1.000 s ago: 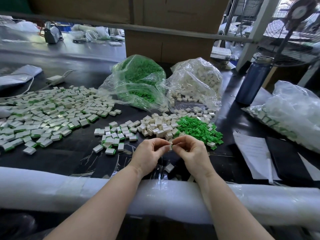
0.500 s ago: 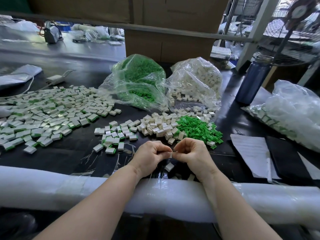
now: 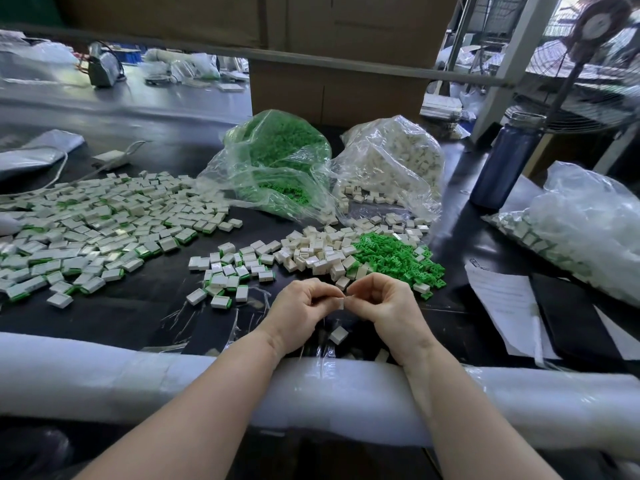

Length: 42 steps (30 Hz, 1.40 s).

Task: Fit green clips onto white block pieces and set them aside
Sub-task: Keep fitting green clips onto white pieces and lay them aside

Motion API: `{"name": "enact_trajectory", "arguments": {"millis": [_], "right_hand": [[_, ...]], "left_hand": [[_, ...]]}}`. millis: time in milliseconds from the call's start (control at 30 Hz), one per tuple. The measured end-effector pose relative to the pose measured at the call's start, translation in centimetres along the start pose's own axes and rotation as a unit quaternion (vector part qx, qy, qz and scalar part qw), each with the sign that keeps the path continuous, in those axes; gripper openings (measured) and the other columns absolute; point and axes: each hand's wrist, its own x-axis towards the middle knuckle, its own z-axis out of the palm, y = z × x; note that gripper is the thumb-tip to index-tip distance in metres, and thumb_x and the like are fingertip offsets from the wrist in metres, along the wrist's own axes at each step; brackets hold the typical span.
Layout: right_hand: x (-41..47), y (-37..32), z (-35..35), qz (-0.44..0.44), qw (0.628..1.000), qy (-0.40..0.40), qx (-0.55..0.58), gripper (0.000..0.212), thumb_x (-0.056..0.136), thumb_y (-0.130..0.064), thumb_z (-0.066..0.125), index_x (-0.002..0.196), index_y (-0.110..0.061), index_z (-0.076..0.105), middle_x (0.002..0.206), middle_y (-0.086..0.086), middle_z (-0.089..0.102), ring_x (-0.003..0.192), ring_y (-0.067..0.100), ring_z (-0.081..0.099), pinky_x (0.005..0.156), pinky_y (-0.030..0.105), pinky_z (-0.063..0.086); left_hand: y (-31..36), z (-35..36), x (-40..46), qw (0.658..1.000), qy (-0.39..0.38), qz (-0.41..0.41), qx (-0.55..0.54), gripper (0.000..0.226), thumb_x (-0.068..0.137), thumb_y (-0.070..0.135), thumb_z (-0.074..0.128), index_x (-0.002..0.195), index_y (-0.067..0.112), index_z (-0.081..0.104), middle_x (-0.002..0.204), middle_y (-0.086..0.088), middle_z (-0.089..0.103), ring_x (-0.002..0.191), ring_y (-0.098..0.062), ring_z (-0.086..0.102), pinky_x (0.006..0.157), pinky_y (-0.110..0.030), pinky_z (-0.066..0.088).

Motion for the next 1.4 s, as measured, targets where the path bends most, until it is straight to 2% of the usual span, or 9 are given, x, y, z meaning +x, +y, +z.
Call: {"name": "enact_trajectory", "arguments": {"millis": [133, 267, 400, 500, 633, 867, 1100, 1267, 1400], "right_hand": [[0.19, 0.09, 0.15, -0.001, 1.000, 0.025, 0.014, 0.013, 0.078, 0.000, 0.070, 0.073, -0.012, 0.067, 0.068, 0.007, 0.068, 0.063, 0.013, 0.061, 0.058, 0.020, 0.050], [0.19, 0.08, 0.16, 0.007, 0.999, 0.039, 0.024, 0.010, 0.080, -0.001, 0.068, 0.074, -0.010, 0.068, 0.062, 0.000, 0.067, 0.056, 0.007, 0.061, 0.054, 0.017, 0.048], [0.06, -0.03, 0.24, 0.009, 0.999, 0.038, 0.020, 0.010, 0.083, -0.006, 0.067, 0.075, -0.011, 0.070, 0.060, 0.000, 0.067, 0.051, 0.004, 0.058, 0.050, 0.015, 0.046], [-0.07, -0.11, 0.31, 0.006, 1.000, 0.022, 0.009, 0.011, 0.081, -0.003, 0.068, 0.073, -0.010, 0.069, 0.053, -0.004, 0.065, 0.048, 0.001, 0.057, 0.048, 0.013, 0.044], [0.08, -0.05, 0.54, 0.011, 0.999, 0.028, -0.034, 0.012, 0.083, -0.004, 0.067, 0.072, -0.008, 0.067, 0.053, -0.003, 0.061, 0.044, 0.002, 0.052, 0.045, 0.014, 0.044], [0.00, -0.24, 0.76, 0.040, 0.998, 0.008, -0.045, 0.019, 0.087, -0.001, 0.061, 0.068, -0.006, 0.062, 0.053, 0.004, 0.056, 0.038, 0.000, 0.050, 0.042, 0.013, 0.040], [-0.05, -0.37, 0.85, 0.032, 0.999, -0.001, -0.026, 0.018, 0.088, 0.000, 0.059, 0.071, -0.006, 0.060, 0.055, 0.001, 0.057, 0.041, 0.000, 0.051, 0.043, 0.012, 0.041], [0.00, -0.28, 0.70, -0.007, 0.999, 0.039, -0.023, 0.013, 0.084, 0.000, 0.063, 0.079, -0.012, 0.062, 0.062, 0.002, 0.063, 0.051, 0.002, 0.057, 0.050, 0.015, 0.045], [0.00, -0.29, 0.51, 0.004, 0.999, 0.045, 0.001, 0.014, 0.083, 0.002, 0.064, 0.077, -0.010, 0.064, 0.064, 0.003, 0.066, 0.054, 0.005, 0.061, 0.051, 0.015, 0.047]], "left_hand": [[-0.09, 0.23, 0.13, 0.998, 0.010, -0.016, -0.056, 0.013, 0.088, 0.011, 0.061, 0.091, 0.023, 0.065, 0.075, 0.002, 0.059, 0.071, -0.010, 0.053, 0.074, -0.023, 0.046], [-0.41, 0.25, 0.14, 0.999, 0.000, -0.006, -0.051, 0.022, 0.083, 0.006, 0.067, 0.089, 0.026, 0.059, 0.073, 0.001, 0.055, 0.064, -0.011, 0.048, 0.066, -0.023, 0.044], [-0.58, 0.14, 0.17, 0.999, 0.023, -0.016, -0.028, 0.006, 0.088, 0.018, 0.061, 0.089, 0.023, 0.063, 0.080, -0.002, 0.065, 0.075, -0.014, 0.059, 0.078, -0.032, 0.051], [-0.51, 0.06, 0.18, 0.999, 0.029, -0.021, 0.004, 0.011, 0.092, 0.022, 0.056, 0.088, 0.018, 0.065, 0.076, 0.003, 0.065, 0.076, -0.015, 0.061, 0.080, -0.034, 0.050], [-0.32, -0.04, 0.11, 0.999, 0.017, -0.038, 0.018, 0.014, 0.093, 0.025, 0.053, 0.085, 0.023, 0.064, 0.072, 0.009, 0.063, 0.072, -0.010, 0.059, 0.077, -0.031, 0.049], [-0.23, -0.11, -0.01, 0.997, -0.011, -0.066, 0.026, 0.017, 0.093, 0.025, 0.053, 0.089, 0.014, 0.066, 0.086, -0.009, 0.070, 0.087, -0.027, 0.064, 0.086, -0.047, 0.048], [-0.33, -0.18, 0.05, 0.998, -0.013, -0.054, 0.015, 0.017, 0.093, 0.024, 0.054, 0.087, 0.014, 0.066, 0.080, -0.007, 0.069, 0.079, -0.025, 0.062, 0.083, -0.047, 0.049], [-0.44, 0.21, 0.25, 0.999, 0.027, -0.032, -0.024, 0.008, 0.089, 0.020, 0.060, 0.090, 0.027, 0.064, 0.080, 0.005, 0.065, 0.077, -0.015, 0.060, 0.079, -0.031, 0.051], [-0.62, 0.14, 0.09, 0.999, 0.019, -0.023, -0.012, 0.026, 0.081, 0.013, 0.070, 0.086, 0.035, 0.058, 0.082, 0.002, 0.061, 0.070, -0.015, 0.056, 0.074, -0.031, 0.053]]}}
